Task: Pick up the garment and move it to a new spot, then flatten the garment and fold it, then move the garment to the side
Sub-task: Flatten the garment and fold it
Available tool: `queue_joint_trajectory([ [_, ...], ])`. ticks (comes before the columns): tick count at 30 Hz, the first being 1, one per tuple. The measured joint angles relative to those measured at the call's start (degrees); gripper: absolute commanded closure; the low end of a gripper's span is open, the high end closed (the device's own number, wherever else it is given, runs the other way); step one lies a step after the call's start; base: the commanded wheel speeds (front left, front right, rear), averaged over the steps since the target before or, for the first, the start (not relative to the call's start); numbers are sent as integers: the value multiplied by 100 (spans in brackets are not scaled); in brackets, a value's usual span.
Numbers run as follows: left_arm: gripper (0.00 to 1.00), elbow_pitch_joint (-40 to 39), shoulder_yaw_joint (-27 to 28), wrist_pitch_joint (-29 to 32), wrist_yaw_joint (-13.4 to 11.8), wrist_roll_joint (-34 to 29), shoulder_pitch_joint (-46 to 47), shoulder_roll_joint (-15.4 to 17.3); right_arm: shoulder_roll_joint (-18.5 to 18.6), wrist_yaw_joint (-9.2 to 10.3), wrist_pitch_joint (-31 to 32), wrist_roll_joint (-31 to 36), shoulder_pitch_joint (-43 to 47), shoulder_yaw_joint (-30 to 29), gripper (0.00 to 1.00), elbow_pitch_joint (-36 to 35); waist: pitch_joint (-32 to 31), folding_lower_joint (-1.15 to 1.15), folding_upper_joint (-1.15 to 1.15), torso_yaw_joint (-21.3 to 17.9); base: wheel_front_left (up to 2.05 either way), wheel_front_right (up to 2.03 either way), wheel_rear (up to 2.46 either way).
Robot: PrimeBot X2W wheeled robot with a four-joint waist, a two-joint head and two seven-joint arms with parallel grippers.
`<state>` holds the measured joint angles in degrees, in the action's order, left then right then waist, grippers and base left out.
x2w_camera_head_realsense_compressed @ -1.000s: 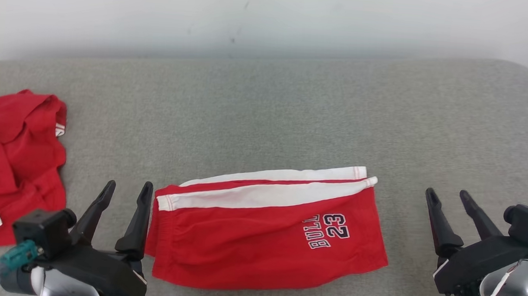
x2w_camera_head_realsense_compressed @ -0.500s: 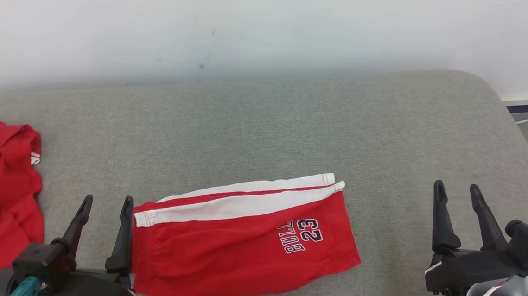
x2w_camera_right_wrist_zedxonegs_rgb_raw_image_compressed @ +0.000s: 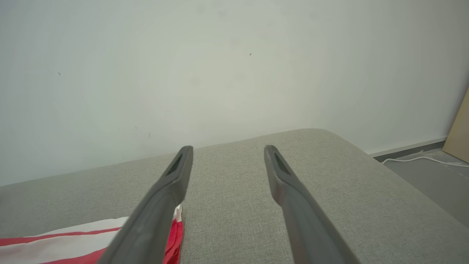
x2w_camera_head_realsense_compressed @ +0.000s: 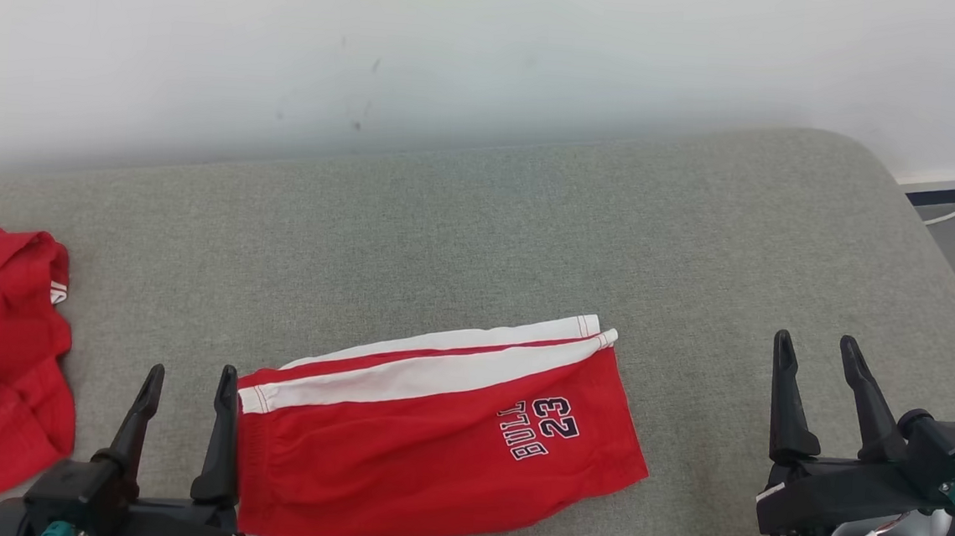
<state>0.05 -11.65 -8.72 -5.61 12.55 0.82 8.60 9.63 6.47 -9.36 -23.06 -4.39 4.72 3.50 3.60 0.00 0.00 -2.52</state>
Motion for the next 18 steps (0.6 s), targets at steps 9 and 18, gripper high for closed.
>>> queue_joint_trajectory([
  [9, 0, 110, -222, -91, 59, -46, 92, -73, 49, -78, -79, -22, -21, -46, 0, 67, 63, 0, 0, 119, 0, 0, 0],
  [18, 0, 149, -405, -91, 118, -102, 204, -123, 354, -260, 1330, 101, -579, 595, 0, 552, 237, 0, 0, 393, 0, 0, 0],
])
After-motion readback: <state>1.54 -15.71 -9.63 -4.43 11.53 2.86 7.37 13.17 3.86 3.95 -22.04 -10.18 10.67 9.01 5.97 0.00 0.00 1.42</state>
